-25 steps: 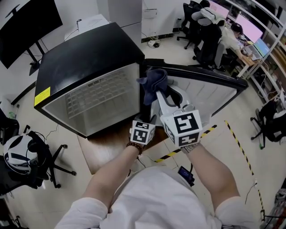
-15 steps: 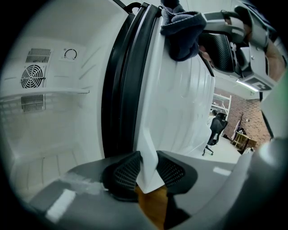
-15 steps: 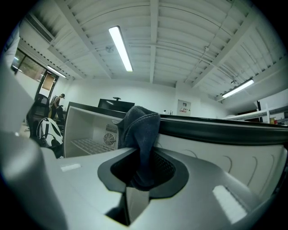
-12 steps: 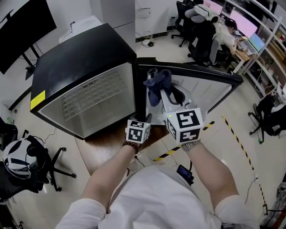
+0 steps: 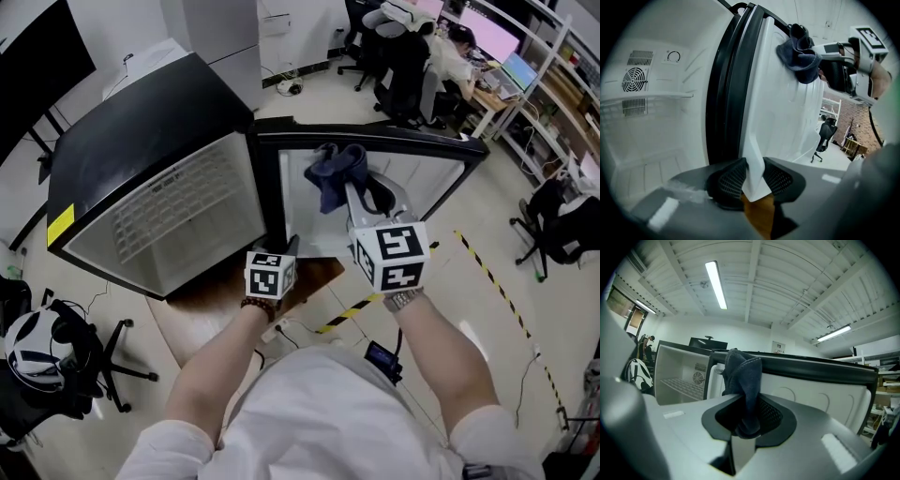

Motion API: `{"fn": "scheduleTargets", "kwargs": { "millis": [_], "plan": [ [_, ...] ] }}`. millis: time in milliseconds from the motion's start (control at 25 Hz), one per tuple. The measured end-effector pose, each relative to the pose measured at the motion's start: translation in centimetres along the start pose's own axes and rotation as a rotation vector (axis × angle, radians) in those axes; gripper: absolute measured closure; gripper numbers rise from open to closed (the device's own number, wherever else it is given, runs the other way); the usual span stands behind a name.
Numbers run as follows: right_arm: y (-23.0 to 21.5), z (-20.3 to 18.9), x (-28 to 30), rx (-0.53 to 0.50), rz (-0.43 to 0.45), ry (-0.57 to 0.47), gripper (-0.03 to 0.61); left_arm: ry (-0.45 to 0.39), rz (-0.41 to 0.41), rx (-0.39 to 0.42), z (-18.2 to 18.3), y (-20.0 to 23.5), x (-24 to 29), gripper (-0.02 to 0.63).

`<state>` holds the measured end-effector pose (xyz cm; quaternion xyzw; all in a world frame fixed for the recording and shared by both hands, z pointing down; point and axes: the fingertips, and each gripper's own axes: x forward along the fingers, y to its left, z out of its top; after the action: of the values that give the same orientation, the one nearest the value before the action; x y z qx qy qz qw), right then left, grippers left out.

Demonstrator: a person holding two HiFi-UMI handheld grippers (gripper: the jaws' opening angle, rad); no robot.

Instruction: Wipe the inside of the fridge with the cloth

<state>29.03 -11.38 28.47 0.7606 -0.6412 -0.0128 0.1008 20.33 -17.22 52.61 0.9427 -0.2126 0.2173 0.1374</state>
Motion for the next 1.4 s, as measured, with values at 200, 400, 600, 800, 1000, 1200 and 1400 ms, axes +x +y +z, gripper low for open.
{"fn": "scheduleTargets", "kwargs": {
  "millis": [200, 400, 600, 800, 1000, 1200, 1400],
  "plan": [
    [-3.1, -0.7, -1.4, 0.009, -0.061, 0.012, 0.508, -0.004, 0.002, -0.002, 0.1, 0.0, 0.0, 0.499],
    [-6.5, -1.5, -2.7, 0.018, -0.125, 0.023, 0.508, -0.004, 0.009, -0.009, 0.1, 0.1, -0.1, 0.499],
    [-9.6, -2.2, -4.2, 0.031, -0.186, 0.028, 0.508, -0.004, 0.016, -0.01, 0.0, 0.2, -0.1, 0.499],
    [-13.1, -3.0, -5.9, 0.044, -0.253, 0.037, 0.508, -0.004, 0.026, -0.014, 0.0, 0.1, -0.2, 0.5],
    [-15.9, -3.3, -7.4, 0.057, -0.307, 0.04, 0.508, -0.006, 0.037, -0.02, 0.1, 0.1, -0.3, 0.5],
    [-16.9, -3.6, -8.0, 0.064, -0.329, 0.046, 0.508, -0.005, 0.047, -0.026, -0.1, 0.1, -0.3, 0.502],
    [-17.6, -3.5, -8.8, 0.081, -0.334, 0.04, 0.508, -0.007, 0.053, -0.03, 0.0, -0.4, -0.3, 0.502]
  ]
}}
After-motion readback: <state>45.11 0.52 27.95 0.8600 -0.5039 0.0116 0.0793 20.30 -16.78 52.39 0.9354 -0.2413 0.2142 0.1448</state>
